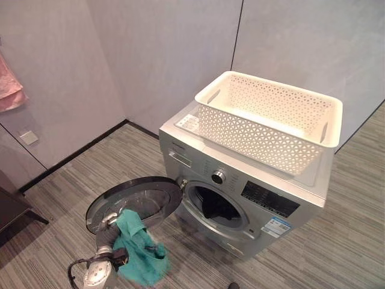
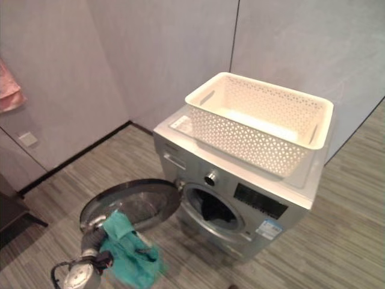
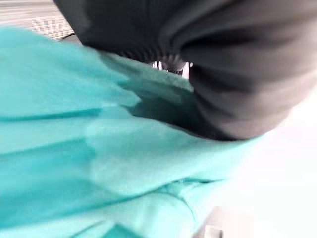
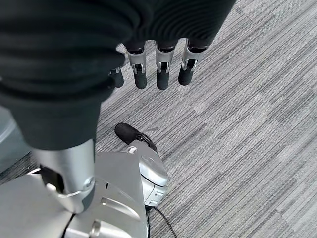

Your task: Grab the laundry basket,head to the washer,open it,put in the laundry and shut it.

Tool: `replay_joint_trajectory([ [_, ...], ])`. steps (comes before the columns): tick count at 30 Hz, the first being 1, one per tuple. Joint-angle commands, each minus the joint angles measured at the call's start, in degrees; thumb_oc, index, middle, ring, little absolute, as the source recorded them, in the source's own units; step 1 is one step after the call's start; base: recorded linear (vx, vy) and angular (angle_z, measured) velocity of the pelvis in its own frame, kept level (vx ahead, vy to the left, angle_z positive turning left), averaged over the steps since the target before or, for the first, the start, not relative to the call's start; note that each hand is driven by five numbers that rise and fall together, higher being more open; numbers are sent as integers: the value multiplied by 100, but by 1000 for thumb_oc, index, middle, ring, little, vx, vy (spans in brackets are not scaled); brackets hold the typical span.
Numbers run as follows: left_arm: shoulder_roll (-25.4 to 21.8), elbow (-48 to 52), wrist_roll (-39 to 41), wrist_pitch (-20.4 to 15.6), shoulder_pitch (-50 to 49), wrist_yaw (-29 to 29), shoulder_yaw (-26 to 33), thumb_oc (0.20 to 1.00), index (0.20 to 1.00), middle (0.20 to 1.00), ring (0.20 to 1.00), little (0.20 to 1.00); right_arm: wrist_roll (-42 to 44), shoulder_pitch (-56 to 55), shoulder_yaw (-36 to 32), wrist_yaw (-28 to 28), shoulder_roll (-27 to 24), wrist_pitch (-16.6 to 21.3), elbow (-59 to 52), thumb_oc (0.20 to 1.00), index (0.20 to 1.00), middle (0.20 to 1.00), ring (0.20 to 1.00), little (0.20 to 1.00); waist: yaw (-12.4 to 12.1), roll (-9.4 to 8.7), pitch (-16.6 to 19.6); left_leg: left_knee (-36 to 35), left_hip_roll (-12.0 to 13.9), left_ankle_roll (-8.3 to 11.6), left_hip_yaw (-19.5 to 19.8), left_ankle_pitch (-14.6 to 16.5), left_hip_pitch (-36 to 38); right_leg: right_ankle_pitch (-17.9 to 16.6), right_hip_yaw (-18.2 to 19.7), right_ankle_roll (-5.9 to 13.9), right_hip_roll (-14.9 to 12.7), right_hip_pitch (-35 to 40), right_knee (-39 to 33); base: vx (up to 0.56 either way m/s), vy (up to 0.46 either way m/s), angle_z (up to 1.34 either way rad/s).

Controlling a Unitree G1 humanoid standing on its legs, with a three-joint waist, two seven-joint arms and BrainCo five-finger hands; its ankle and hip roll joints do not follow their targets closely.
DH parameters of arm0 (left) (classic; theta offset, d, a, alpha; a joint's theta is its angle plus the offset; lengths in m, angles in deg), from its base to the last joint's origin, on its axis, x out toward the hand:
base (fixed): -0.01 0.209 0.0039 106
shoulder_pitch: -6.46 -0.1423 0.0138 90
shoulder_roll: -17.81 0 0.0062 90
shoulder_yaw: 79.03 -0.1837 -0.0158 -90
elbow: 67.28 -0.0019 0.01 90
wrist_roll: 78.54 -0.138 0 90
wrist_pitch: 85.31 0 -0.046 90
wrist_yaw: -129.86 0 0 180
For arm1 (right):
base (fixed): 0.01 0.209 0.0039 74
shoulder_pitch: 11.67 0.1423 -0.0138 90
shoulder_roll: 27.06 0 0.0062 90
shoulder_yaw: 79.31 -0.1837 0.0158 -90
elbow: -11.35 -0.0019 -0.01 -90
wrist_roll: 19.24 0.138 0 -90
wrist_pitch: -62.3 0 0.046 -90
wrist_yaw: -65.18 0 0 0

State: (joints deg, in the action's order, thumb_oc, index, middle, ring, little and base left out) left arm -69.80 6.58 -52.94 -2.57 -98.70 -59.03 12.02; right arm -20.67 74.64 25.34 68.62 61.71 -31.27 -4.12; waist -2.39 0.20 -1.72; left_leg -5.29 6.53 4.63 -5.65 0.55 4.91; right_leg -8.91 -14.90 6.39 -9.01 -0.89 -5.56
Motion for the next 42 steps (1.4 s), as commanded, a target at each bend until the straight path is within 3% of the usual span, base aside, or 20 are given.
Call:
replay_joint_trajectory([
  [1, -67, 196, 456, -334, 568, 107, 0, 200, 200, 200, 200, 200, -135, 383, 358, -157, 269, 97, 130, 1000, 1000, 1000, 1000, 1000, 24, -341, -274, 29, -361, -186, 356, 179, -204, 806, -92, 199, 48, 326, 56, 0, 0, 0],
  [7, 181, -515, 995, -300, 796, 137, -381, 200, 200, 200, 200, 200, -55, 470, 445, -285, 389, 113, 56, 1000, 1000, 1000, 1000, 1000, 54, -383, -386, 29, -377, -193, 355, 142, -312, 763, -79, 215, 33, 216, 56, -28, -8, 0],
  [9, 345, -1133, 1239, -276, 1183, 198, -852, 200, 200, 200, 200, 200, -30, 561, 582, -381, 469, 108, 40, 1000, 1000, 1000, 1000, 1000, 111, -389, -580, 29, -404, -200, 365, 89, -450, 704, -69, 224, 11, 81, 56, -107, -15, -1],
  [17, 512, -1745, 1286, -265, 1856, 200, -1625, 200, 200, 200, 200, 200, 54, 790, 800, -574, 481, 109, -78, 1000, 1000, 1000, 1000, 1000, 273, -400, -851, 29, -413, -198, 284, -15, -774, 570, 0, 239, -7, -286, 56, -95, -9, -2],
  [23, 898, -2739, 1373, -444, 3295, -181, -2235, 200, 200, 200, 200, 200, 301, 1302, 1368, -849, 567, 156, -470, 1000, 1000, 1000, 1000, 1000, 542, -545, -1321, 90, -369, -186, 159, -211, -1367, 415, 195, 199, 22, -1008, 207, -145, -30, -13],
  [34, 1424, -3778, 1546, -542, 4958, -423, -2507, 200, 200, 200, 200, 200, 575, 1892, 1911, -1115, 703, 227, -602, 1000, 1000, 1000, 1000, 1000, 838, -757, -1953, 464, -286, -148, 123, -283, -2210, 337, 317, 158, 5, -1884, 561, -98, -37, -6],
  [42, 1394, -4398, 1955, -737, 6500, -759, -1831, 200, 200, 200, 200, 200, 668, 2059, 2186, -1313, 683, 387, -868, 1000, 1000, 1000, 1000, 1000, 1217, -1011, -2166, 706, -253, -88, 33, -283, -2859, 274, 368, 146, 49, -2632, 836, -69, -40, -7],
])
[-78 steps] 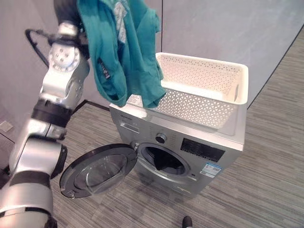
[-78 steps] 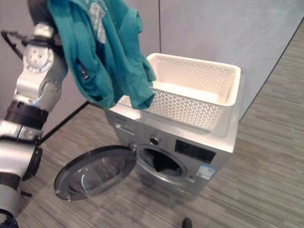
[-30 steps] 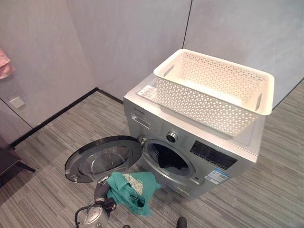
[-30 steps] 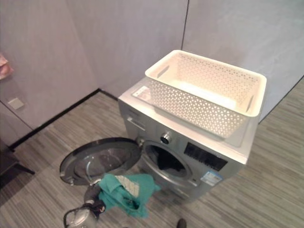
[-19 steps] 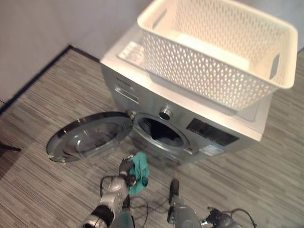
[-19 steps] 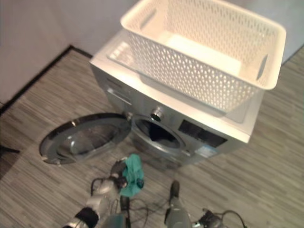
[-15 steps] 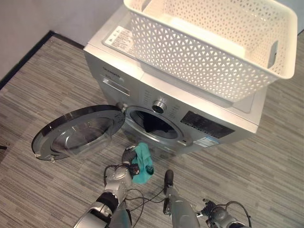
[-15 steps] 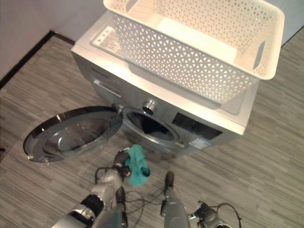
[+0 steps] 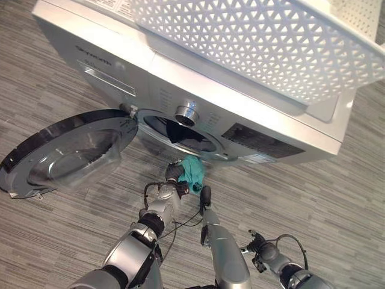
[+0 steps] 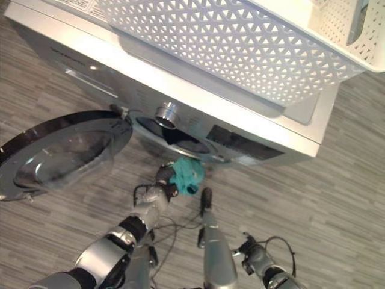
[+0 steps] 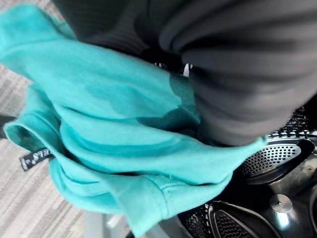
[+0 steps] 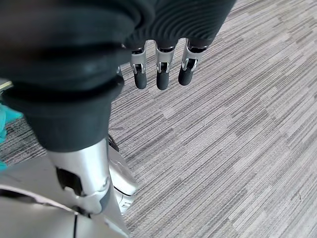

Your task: Grab the laundry basket,head to the washer,open it,put in the laundry and shut it.

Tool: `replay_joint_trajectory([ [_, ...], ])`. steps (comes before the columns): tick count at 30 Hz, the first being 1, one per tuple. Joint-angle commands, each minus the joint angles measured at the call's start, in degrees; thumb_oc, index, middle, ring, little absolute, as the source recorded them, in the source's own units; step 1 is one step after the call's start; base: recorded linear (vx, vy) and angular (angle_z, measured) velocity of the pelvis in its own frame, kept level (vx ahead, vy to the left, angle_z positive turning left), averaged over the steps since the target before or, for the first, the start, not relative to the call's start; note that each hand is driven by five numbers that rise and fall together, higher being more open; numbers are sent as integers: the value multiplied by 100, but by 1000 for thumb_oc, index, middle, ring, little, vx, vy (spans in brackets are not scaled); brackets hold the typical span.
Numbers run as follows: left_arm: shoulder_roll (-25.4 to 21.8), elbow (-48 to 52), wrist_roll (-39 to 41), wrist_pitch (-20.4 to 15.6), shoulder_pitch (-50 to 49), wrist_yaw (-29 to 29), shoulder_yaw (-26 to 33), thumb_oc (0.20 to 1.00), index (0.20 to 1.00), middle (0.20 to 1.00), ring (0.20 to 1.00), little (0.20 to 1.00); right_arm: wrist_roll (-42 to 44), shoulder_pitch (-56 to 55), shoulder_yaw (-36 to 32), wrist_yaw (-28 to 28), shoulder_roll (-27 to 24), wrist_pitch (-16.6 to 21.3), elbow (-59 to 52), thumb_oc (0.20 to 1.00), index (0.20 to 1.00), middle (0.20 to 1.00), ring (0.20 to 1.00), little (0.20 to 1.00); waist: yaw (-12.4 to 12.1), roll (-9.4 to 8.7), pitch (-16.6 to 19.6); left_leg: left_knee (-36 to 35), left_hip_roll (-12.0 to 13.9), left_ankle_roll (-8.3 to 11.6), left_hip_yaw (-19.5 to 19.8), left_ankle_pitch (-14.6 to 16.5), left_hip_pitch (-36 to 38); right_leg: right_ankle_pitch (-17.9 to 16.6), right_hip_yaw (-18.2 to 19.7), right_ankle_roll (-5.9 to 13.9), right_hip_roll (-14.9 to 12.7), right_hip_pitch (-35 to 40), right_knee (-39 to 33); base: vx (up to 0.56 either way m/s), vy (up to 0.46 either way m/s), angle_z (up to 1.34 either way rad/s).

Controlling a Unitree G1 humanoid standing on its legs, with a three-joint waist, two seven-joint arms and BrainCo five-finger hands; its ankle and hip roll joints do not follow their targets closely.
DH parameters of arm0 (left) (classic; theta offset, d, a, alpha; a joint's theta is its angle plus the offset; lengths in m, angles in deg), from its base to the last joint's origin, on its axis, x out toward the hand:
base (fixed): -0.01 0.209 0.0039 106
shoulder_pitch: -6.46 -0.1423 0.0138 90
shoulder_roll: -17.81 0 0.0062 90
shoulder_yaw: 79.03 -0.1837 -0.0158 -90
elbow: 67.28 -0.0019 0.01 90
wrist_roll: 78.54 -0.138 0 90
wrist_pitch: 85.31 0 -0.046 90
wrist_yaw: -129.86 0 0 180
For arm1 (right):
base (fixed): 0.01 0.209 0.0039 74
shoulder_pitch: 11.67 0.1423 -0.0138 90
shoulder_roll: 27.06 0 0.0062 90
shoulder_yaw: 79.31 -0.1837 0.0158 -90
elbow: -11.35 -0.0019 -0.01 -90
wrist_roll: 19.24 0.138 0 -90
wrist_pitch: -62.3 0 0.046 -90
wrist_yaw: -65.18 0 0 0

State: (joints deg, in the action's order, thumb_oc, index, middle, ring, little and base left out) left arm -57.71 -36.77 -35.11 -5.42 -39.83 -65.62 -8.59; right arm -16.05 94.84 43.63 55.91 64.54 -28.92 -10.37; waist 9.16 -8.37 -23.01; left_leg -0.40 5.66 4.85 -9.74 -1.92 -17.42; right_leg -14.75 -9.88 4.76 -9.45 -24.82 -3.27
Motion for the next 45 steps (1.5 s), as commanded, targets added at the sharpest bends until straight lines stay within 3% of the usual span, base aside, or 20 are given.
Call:
replay_joint_trajectory([
  [1, 21, -188, 218, -472, 1094, -161, 413, 200, 200, 200, 200, 200, 190, 42, 413, -49, 394, 194, -283, 1000, 1000, 1000, 1000, 1000, 172, -200, -45, 335, -162, -98, 411, -9, -819, 838, -109, 315, 114, -442, 675, -78, -35, -12],
  [6, -412, -186, 389, -612, 2029, -283, 723, 200, 200, 200, 200, 200, 137, 27, 522, -70, 335, 279, -488, 1000, 1000, 1000, 1000, 1000, 369, -266, -40, 487, -114, -58, 360, 35, -1173, 797, -56, 329, 166, -776, 729, -12, -36, -9],
  [7, -463, -142, 428, -651, 2139, -323, 738, 200, 200, 200, 200, 200, 160, -23, 511, -72, 321, 305, -510, 1000, 1000, 1000, 1000, 1000, 386, -235, -12, 480, -66, -19, 415, 176, -1141, 907, -28, 382, 211, -769, 745, 87, -29, -15],
  [15, -617, -36, 820, -855, 2933, -475, 993, 200, 200, 200, 200, 200, 356, -51, 418, -165, 218, 431, -711, 1000, 1000, 1000, 1000, 1000, 587, -246, -92, 764, -5, 29, 476, 291, -1555, 971, 33, 349, 272, -1170, 930, 2, -49, -4],
  [18, -944, -213, 1313, -909, 3524, -459, 1274, 200, 200, 200, 200, 200, 437, -31, 391, -264, 76, 497, -951, 1000, 1000, 1000, 1000, 1000, 753, -236, -94, 913, 65, 68, 502, 346, -1892, 1016, 67, 334, 328, -1518, 1050, -5, -104, 4],
  [19, -1310, -414, 1921, -969, 4100, -452, 1515, 200, 200, 200, 200, 200, 475, 4, 345, -331, -65, 551, -1243, 1000, 1000, 1000, 1000, 1000, 888, -239, -62, 960, 138, 113, 496, 366, -2078, 1007, 126, 340, 391, -1734, 1064, 13, -80, 3],
  [22, -1594, -316, 2693, -1145, 5065, -236, 1484, 200, 200, 200, 200, 200, 554, 19, 267, -357, -385, 559, -1572, 1000, 1000, 1000, 1000, 1000, 1084, -228, -25, 1148, 237, 145, 518, 462, -2287, 1041, 226, 327, 494, -1973, 1153, 40, -86, -17],
  [25, -1180, 733, 3121, -1801, 5359, -158, 1343, 200, 200, 200, 200, 200, 499, -144, 178, -390, -556, 541, -1770, 1000, 1000, 1000, 1000, 1000, 1107, -130, -74, 1318, 274, 135, 598, 559, -2487, 1128, 205, 300, 519, -2162, 1298, 56, -101, -13],
  [27, -793, 2126, 2764, -2372, 5071, -405, 1206, 200, 200, 200, 200, 200, 391, -370, 86, -390, -696, 527, -2020, 1000, 1000, 1000, 1000, 1000, 1075, -70, -132, 1513, 294, 129, 711, 631, -2687, 1221, 155, 270, 517, -2326, 1494, 7, -90, 3],
  [28, -640, 2533, 2629, -2462, 4963, -466, 1111, 200, 200, 200, 200, 200, 349, -442, 59, -369, -785, 514, -2121, 1000, 1000, 1000, 1000, 1000, 1068, -67, -162, 1643, 319, 131, 771, 679, -2804, 1279, 143, 249, 519, -2431, 1596, -12, -96, 11],
  [31, -337, 3182, 2618, -2481, 4780, -461, 973, 200, 200, 200, 200, 200, 228, -420, -23, -403, -905, 506, -2424, 1000, 1000, 1000, 1000, 1000, 1100, -72, -218, 1939, 391, 142, 914, 786, -3212, 1328, 88, 240, 544, -2799, 1813, -29, -85, 11],
  [35, -296, 3412, 2652, -2501, 4476, -503, 1007, 200, 200, 200, 200, 200, -1, -404, -45, -478, -923, 436, -2716, 1000, 1000, 1000, 1000, 1000, 1053, 3, -193, 2127, 473, 137, 1022, 822, -3551, 1368, 28, 243, 557, -3121, 2023, -7, -17, 1],
  [41, -380, 2613, 2742, -2187, 4250, -561, 1080, 200, 200, 200, 200, 200, -9, -383, -81, -486, -883, 426, -2700, 1000, 1000, 1000, 1000, 1000, 1019, 15, -93, 2209, 487, 158, 1129, 825, -3707, 1431, -38, 214, 537, -3248, 2200, -6, 3, 4],
  [42, -470, 2360, 2643, -2040, 4275, -599, 1044, 523, 523, 523, 523, 523, 1, -348, -65, -504, -861, 433, -2637, 1000, 1000, 1000, 1000, 1000, 1017, 12, -67, 2202, 487, 162, 1145, 819, -3710, 1431, -57, 211, 528, -3241, 2191, -9, 7, 3],
  [43, -621, 2012, 2409, -1746, 4286, -629, 884, 1000, 1000, 1000, 1000, 1000, 20, -308, -67, -504, -866, 436, -2565, 1000, 1000, 1000, 1000, 1000, 1008, 33, -35, 2201, 487, 163, 1153, 811, -3712, 1426, -67, 205, 515, -3223, 2182, 0, 0, 0],
  [44, -835, 1659, 2094, -1405, 4337, -559, 648, 1000, 1000, 1000, 1000, 1000, 64, -289, -78, -503, -863, 457, -2482, 1000, 1000, 1000, 1000, 1000, 1006, 50, 1, 2197, 485, 164, 1158, 794, -3707, 1411, -82, 197, 502, -3202, 2170, 0, 0, 0],
  [45, -866, 1586, 2106, -1378, 4396, -521, 643, 1000, 1000, 1000, 1000, 1000, 68, -257, -64, -506, -831, 470, -2458, 1000, 1000, 1000, 1000, 1000, 1018, 26, -13, 2193, 483, 165, 1162, 789, -3709, 1409, -86, 196, 500, -3201, 2165, 0, 0, 0],
])
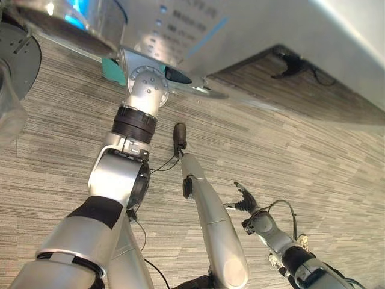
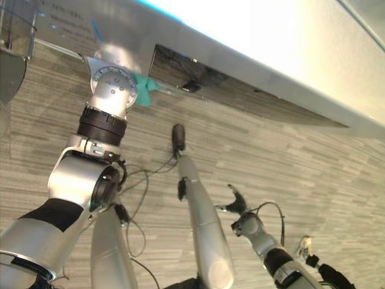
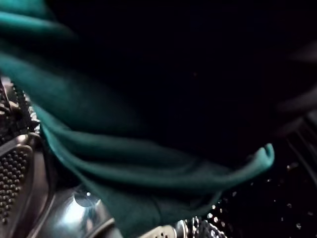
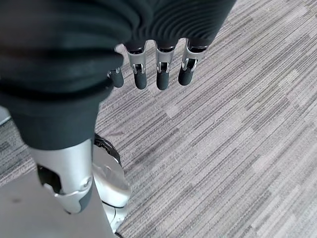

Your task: Grab the laundry basket,head to the washer,open it,put in the laundry and shut it.

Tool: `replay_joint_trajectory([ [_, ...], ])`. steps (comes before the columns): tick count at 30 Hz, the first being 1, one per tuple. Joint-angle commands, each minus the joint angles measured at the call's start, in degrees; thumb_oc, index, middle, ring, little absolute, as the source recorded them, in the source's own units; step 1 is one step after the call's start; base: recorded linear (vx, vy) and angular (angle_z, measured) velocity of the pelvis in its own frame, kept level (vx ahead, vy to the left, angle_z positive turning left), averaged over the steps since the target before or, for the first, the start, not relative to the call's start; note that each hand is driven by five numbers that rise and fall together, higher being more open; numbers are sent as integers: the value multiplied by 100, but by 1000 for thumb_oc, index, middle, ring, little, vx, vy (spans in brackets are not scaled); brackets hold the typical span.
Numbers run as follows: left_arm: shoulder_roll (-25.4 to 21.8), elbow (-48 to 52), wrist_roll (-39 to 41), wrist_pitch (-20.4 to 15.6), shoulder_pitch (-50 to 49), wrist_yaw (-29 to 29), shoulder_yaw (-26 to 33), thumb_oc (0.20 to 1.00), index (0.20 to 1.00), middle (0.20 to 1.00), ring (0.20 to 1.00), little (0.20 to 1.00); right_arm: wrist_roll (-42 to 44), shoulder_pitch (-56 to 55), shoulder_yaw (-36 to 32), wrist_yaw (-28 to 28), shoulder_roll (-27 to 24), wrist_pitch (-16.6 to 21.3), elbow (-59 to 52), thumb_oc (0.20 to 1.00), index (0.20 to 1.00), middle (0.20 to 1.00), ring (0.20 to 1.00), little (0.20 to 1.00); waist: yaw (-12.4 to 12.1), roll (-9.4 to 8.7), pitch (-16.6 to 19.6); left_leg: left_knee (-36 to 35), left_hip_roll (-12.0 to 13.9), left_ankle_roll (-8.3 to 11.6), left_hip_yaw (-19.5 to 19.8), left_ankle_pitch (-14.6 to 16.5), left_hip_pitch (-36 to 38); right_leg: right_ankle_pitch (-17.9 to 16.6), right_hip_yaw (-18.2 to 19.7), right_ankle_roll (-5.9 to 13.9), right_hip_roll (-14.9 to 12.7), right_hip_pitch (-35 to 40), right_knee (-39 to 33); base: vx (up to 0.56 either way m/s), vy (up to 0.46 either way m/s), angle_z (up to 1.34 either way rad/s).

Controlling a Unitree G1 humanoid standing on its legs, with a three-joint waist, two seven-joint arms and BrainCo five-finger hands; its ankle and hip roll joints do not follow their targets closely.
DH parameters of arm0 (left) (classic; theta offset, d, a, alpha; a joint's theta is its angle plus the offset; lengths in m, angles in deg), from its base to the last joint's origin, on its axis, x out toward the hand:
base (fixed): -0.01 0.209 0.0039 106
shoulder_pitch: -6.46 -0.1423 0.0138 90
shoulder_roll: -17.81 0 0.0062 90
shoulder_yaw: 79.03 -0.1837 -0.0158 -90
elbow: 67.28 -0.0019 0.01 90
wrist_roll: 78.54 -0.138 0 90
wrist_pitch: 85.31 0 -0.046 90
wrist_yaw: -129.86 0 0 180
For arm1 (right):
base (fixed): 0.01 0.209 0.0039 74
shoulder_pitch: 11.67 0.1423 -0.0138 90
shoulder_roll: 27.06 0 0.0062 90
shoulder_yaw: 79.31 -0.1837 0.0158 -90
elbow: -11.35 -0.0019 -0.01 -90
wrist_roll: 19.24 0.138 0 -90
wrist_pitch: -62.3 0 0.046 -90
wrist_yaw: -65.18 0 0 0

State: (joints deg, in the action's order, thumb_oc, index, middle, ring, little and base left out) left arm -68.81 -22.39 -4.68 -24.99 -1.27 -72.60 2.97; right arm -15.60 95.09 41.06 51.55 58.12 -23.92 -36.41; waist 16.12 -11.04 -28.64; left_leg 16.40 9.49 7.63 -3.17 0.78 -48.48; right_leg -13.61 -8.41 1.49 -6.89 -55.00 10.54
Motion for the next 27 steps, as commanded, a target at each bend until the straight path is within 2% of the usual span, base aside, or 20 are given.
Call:
replay_joint_trajectory([
  [1, -155, -197, -1557, 1035, 562, 346, -933, 1000, 1000, 1000, 1000, 1000, 46, -310, 173, -19, -241, 16, 157, 1000, 1000, 1000, 1000, 1000, 302, 338, 577, 516, 113, -106, 506, 522, -584, 1308, -240, 516, 243, -145, 776, -13, 45, 3],
  [2, -1014, -1162, -3222, 1814, 859, 942, -2292, 1000, 1000, 1000, 1000, 1000, 131, -333, 22, 143, -427, 145, 152, 1000, 1000, 1000, 1000, 1000, 251, 467, 614, 483, 85, -124, 477, 421, -580, 1249, -270, 494, 193, -52, 693, -13, 46, 1],
  [3, -1011, -1195, -3225, 1808, 889, 960, -2308, 1000, 1000, 1000, 1000, 1000, 131, -327, 15, 146, -413, 144, 148, 1000, 1000, 1000, 1000, 1000, 247, 453, 603, 481, 84, -124, 480, 419, -578, 1248, -272, 495, 192, -48, 690, -23, 62, -2],
  [5, -1329, -1674, -4635, 2198, 1279, 1146, -3216, 1000, 1000, 1000, 1000, 1000, 158, -262, -57, 208, -520, 155, 230, 1000, 1000, 1000, 1000, 1000, 171, 587, 613, 420, 62, -139, 449, 358, -561, 1217, -281, 504, 162, 8, 647, -7, 51, 2],
  [6, -1336, -1928, -5410, 2396, 1475, 1220, -3647, 1000, 1000, 1000, 1000, 1000, 188, -179, -72, 236, -522, 158, 349, 1000, 1000, 1000, 1000, 1000, 126, 616, 597, 373, 41, -149, 442, 320, -520, 1197, -280, 511, 147, 57, 618, -3, 45, 11],
  [9, -1155, -2629, -7232, 2824, 1852, 1090, -4460, 1000, 1000, 1000, 1000, 1000, 268, 49, 55, 254, -562, 196, 573, 1000, 1000, 1000, 1000, 1000, 82, 656, 597, 233, 29, -158, 397, 256, -390, 1159, -276, 531, 120, 171, 517, 0, 52, 5],
  [12, -998, -2836, -8069, 3058, 1805, 1366, -4861, 1000, 1000, 1000, 1000, 1000, 356, 98, 123, 270, -637, 197, 643, 1000, 1000, 1000, 1000, 1000, 46, 645, 582, 175, -3, -162, 391, 233, -289, 1137, -273, 529, 99, 281, 433, 4, 25, 3],
  [16, -917, -2437, -8400, 3101, 1772, 1599, -5184, 1000, 1000, 1000, 1000, 1000, 425, 11, 116, 275, -715, 121, 664, 1000, 1000, 1000, 1000, 1000, -41, 657, 524, 147, -47, -178, 389, 238, -169, 1125, -281, 539, 73, 427, 350, 12, 38, 3],
  [19, -981, -1876, -8302, 3049, 1754, 1517, -5209, 1000, 1000, 1000, 1000, 1000, 448, -29, 94, 256, -713, 51, 717, 1000, 1000, 1000, 1000, 1000, -137, 712, 473, 145, -77, -191, 382, 237, -144, 1140, -292, 541, 26, 488, 345, 14, 35, 6],
  [22, -1206, -981, -8004, 2933, 1421, 1192, -4803, 1000, 1000, 1000, 1000, 1000, 439, -15, 68, 223, -541, 16, 937, 1000, 1000, 1000, 1000, 1000, -301, 780, 413, 157, -156, -207, 410, 237, -102, 1180, -302, 531, -17, 566, 350, 9, 27, 5],
  [23, -1222, -958, -8007, 2943, 1406, 1193, -4795, 1000, 1000, 1000, 1000, 1000, 439, -14, 78, 221, -540, 20, 943, 1000, 1000, 1000, 1000, 1000, -294, 781, 415, 157, -156, -207, 411, 238, -99, 1181, -303, 531, -17, 569, 349, 7, 30, 3],
  [25, -1635, -75, -7670, 2802, 826, 1118, -4432, 1000, 1000, 1000, 1000, 1000, 363, -41, 57, 226, -395, -33, 1049, 1000, 1000, 1000, 1000, 1000, -430, 835, 374, 163, -183, -216, 408, 239, -65, 1200, -322, 524, -42, 625, 338, 4, 41, 6],
  [27, -1821, 294, -7486, 2726, 517, 1066, -4234, 1000, 1000, 1000, 1000, 1000, 346, -74, 31, 243, -320, -60, 1079, 1000, 1000, 1000, 1000, 1000, -493, 854, 354, 167, -200, -219, 412, 235, -56, 1208, -335, 522, -50, 652, 330, 0, 40, 2],
])
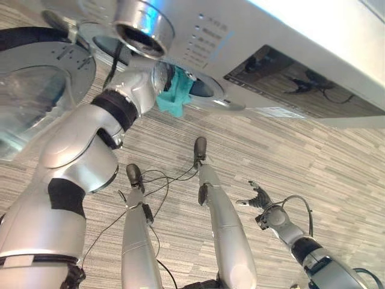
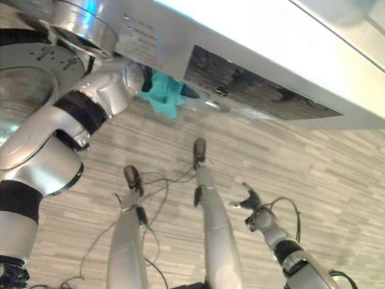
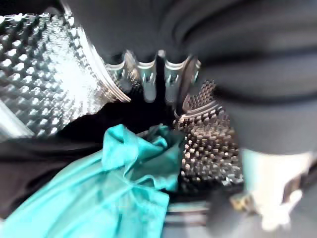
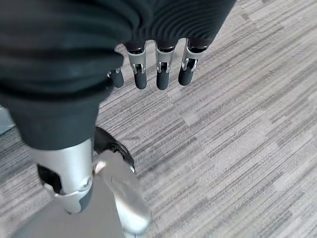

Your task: Grab the laundry basket,head to the washer,open it,put in the laundry and shut it.

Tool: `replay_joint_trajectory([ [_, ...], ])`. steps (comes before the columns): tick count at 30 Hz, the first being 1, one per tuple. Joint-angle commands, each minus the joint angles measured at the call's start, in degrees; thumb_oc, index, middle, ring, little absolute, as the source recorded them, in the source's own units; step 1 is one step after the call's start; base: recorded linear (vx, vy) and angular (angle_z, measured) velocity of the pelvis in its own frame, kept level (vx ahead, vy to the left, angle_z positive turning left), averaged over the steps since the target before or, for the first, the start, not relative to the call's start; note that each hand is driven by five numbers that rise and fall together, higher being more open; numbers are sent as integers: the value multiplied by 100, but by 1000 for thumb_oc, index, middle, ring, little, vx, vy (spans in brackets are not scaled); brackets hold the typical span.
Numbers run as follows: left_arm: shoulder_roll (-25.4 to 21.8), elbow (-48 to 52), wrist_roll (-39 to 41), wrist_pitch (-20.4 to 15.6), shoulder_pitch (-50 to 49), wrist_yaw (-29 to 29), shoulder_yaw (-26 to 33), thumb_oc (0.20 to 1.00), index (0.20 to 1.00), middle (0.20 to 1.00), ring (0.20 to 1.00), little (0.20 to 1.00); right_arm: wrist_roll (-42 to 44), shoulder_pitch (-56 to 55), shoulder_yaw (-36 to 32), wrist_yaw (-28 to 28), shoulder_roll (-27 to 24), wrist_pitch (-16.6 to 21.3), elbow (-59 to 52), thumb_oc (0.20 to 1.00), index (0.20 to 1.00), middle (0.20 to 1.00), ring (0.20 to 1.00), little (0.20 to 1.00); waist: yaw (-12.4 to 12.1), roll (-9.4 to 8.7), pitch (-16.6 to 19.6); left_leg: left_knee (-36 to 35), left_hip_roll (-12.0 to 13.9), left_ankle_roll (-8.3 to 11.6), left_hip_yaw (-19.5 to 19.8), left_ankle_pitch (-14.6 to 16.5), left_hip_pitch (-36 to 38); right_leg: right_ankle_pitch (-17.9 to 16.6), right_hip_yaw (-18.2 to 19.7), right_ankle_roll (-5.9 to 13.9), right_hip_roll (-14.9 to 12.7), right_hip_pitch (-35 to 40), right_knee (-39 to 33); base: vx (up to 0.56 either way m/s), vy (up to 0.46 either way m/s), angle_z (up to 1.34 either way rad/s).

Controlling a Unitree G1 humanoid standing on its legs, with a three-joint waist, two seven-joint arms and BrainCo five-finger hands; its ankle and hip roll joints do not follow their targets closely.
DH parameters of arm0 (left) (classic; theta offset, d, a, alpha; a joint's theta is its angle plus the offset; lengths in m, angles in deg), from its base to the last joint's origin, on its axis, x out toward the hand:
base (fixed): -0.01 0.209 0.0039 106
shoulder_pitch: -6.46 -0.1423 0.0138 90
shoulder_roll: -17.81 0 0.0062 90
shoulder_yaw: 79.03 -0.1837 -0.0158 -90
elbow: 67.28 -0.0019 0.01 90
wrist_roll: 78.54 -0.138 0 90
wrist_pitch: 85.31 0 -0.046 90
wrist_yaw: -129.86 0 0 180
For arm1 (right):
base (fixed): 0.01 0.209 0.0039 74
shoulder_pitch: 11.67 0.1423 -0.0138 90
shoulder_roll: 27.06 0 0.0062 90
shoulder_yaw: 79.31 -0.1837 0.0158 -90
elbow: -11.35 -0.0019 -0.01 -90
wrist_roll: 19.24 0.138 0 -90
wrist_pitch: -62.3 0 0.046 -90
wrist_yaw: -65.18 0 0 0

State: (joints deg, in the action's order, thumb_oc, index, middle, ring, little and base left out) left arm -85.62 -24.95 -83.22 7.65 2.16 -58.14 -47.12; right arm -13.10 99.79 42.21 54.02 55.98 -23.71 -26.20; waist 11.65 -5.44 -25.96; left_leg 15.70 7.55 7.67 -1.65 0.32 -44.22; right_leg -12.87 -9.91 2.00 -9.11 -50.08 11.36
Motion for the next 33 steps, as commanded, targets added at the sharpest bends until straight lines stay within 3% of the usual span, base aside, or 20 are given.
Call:
replay_joint_trajectory([
  [1, -395, 1166, 509, -601, -434, -364, 1078, 1000, 1000, 1000, 1000, 1000, 46, -554, -99, 11, -23, -112, 88, 1000, 1000, 1000, 1000, 1000, -118, 319, 62, 238, -25, -225, 263, 281, -450, 1145, -189, 463, 164, 209, 231, 0, 41, -3],
  [8, -1062, 2885, 744, -665, -2668, 1, 1998, 1000, 1000, 1000, 1000, 1000, -142, -527, -298, -76, 165, -210, 27, 1000, 1000, 1000, 1000, 1000, -340, 332, -107, 281, -43, -244, 262, 286, -440, 1166, -233, 441, 126, 271, 237, -4, 14, 2],
  [12, -1242, 3363, 558, -613, -3893, 451, 2205, 1000, 1000, 1000, 1000, 1000, -269, -548, -391, -30, 165, -243, -94, 1000, 1000, 1000, 1000, 1000, -443, 296, -184, 254, -41, -244, 271, 267, -414, 1182, -251, 422, 133, 295, 250, -3, 12, 6],
  [15, -1246, 3423, 539, -594, -4123, 515, 2282, 1000, 1000, 1000, 1000, 1000, -292, -550, -382, -25, 147, -253, -117, 1000, 1000, 1000, 1000, 1000, -446, 289, -188, 244, -39, -243, 277, 265, -406, 1184, -255, 419, 134, 301, 252, 0, 0, 0],
  [19, -1032, 3458, 318, -567, -4863, 562, 2625, 1000, 1000, 1000, 1000, 1000, -342, -422, -404, 14, 138, -272, 18, 1000, 1000, 1000, 1000, 1000, -538, 299, -214, 234, -49, -256, 297, 258, -381, 1197, -285, 409, 134, 328, 259, 0, 0, 0],
  [27, -161, 2773, -10, -508, -5598, 129, 3027, 1000, 1000, 1000, 1000, 1000, 51, 379, -464, -11, 214, -255, 853, 1000, 1000, 1000, 1000, 1000, -707, 416, -259, 196, -95, -282, 297, 245, -291, 1202, -278, 397, 127, 403, 254, -8, 19, 0],
  [30, 42, 2590, 109, -487, -6131, -49, 3358, 1000, 1000, 1000, 1000, 1000, 372, 1135, -763, -203, 76, -272, 1253, 1000, 1000, 1000, 1000, 1000, -879, 588, -321, 164, -139, -299, 274, 215, -279, 1206, -289, 402, 93, 398, 287, -21, 49, 0],
  [33, -104, 2731, 210, -569, -6955, -20, 3659, 1000, 1000, 1000, 1000, 1000, 462, 1885, -996, -350, -210, -311, 1666, 1000, 1000, 1000, 1000, 1000, -1109, 790, -343, 97, -183, -299, 261, 160, -222, 1216, -289, 403, 49, 434, 306, -7, 60, 0],
])
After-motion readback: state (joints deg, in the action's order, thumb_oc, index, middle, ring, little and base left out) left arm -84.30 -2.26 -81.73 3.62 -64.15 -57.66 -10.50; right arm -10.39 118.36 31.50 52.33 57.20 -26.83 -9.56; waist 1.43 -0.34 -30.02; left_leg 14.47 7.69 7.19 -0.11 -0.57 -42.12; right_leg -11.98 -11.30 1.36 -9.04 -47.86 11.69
